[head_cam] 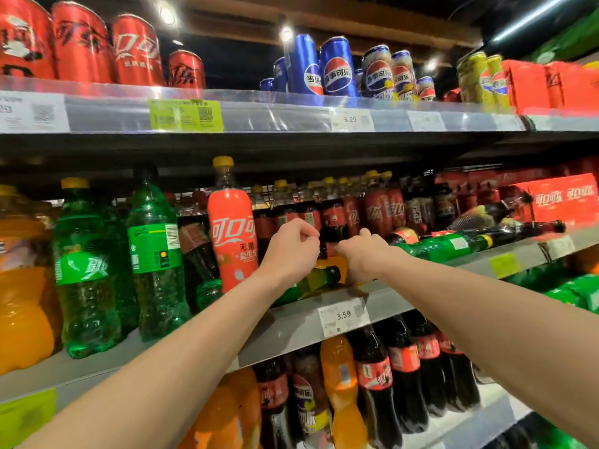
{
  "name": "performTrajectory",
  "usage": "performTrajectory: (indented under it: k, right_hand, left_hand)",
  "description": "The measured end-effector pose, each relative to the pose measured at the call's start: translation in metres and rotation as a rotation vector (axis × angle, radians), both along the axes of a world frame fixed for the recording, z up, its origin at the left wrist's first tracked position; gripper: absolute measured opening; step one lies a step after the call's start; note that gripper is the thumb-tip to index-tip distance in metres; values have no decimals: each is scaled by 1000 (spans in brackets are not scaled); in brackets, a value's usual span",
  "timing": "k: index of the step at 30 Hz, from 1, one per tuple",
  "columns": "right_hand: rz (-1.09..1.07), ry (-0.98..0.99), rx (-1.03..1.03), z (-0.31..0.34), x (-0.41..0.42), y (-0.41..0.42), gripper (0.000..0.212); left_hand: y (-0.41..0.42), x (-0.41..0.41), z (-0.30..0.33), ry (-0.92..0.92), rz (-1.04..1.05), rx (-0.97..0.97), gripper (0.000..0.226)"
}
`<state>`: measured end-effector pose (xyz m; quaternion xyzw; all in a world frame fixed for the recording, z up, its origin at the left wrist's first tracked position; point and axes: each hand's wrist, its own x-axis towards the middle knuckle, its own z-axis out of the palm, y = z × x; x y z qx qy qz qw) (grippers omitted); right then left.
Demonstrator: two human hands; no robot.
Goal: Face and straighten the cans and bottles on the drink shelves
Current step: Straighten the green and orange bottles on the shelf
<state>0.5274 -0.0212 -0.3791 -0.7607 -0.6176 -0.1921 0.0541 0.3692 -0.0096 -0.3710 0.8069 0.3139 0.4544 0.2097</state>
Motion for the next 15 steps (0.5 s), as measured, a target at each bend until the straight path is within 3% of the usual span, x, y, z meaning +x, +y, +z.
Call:
performTrajectory:
  k: [6,15]
  right_hand:
    - [-95,-348,197,-3,-12,-17,40]
    - [-252,-266,315,-10,-4,-83,41]
  left_hand:
    - [0,-9,1,16,7,-12,17]
    - [-22,7,3,144,-9,-65,13]
